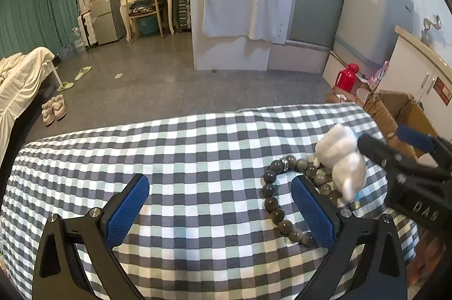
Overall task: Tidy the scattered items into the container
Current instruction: 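Move both grippers back from the box toward the bracelet and plush toy, then grasp the bead bracelet with the left gripper while the right grasps the white plush toy, then lift the bracelet and plush toy with both grippers and carry them over the box, then open both grippers to drop the bracelet and plush toy into the box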
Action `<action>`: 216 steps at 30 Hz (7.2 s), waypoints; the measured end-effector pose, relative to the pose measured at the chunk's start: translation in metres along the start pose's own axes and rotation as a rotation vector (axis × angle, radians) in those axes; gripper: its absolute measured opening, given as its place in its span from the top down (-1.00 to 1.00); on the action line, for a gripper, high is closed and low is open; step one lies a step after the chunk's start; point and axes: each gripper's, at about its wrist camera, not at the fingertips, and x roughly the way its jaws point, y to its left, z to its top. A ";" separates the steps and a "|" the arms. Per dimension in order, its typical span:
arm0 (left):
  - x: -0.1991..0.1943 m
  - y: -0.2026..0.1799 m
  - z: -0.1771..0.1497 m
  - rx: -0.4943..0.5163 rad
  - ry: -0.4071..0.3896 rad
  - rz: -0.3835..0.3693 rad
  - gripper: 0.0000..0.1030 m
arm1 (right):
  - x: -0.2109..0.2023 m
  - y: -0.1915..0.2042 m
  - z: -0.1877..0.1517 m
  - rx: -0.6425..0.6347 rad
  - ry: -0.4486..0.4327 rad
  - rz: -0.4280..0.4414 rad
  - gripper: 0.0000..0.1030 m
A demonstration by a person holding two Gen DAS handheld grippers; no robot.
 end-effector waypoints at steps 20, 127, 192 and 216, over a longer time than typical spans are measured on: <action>0.021 -0.016 -0.007 0.053 0.063 -0.038 -0.57 | 0.001 0.036 0.000 -0.056 -0.005 0.082 -0.60; -0.139 -0.109 0.044 0.171 -0.315 -0.264 0.78 | -0.177 -0.097 -0.023 0.111 -0.317 -0.057 -0.02; -0.019 -0.282 0.029 0.332 0.005 -0.428 0.79 | -0.084 -0.224 -0.075 0.256 0.034 -0.200 -0.02; -0.059 -0.271 0.046 0.310 -0.100 -0.432 -0.47 | -0.109 -0.201 -0.058 0.217 -0.049 -0.227 -0.42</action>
